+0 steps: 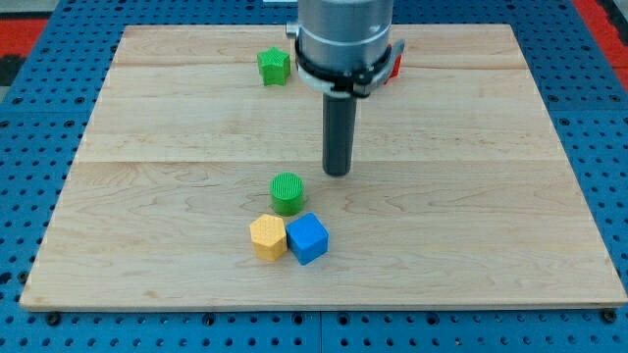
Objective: Nudge red star along with blue triangle and yellow heart left a bit
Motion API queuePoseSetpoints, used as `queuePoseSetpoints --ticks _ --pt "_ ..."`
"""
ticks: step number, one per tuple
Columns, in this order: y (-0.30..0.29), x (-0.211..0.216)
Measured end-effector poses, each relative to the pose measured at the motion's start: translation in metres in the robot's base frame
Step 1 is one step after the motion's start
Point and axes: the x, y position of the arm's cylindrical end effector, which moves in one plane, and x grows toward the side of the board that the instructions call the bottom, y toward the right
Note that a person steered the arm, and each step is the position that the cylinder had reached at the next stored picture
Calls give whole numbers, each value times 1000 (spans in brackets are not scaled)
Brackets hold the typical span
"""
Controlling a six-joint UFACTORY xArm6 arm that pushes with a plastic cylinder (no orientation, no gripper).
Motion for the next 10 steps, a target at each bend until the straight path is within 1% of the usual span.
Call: queuePoseSetpoints --ticks 1,2,3,5,7,8,9,10 --pt "-37 -8" --pt "-61 25" --pt "-59 37" --pt "-59 -5" --pt "-60 -6" --pt "-59 -13" --pt "-9 -47" --pt "22 -52"
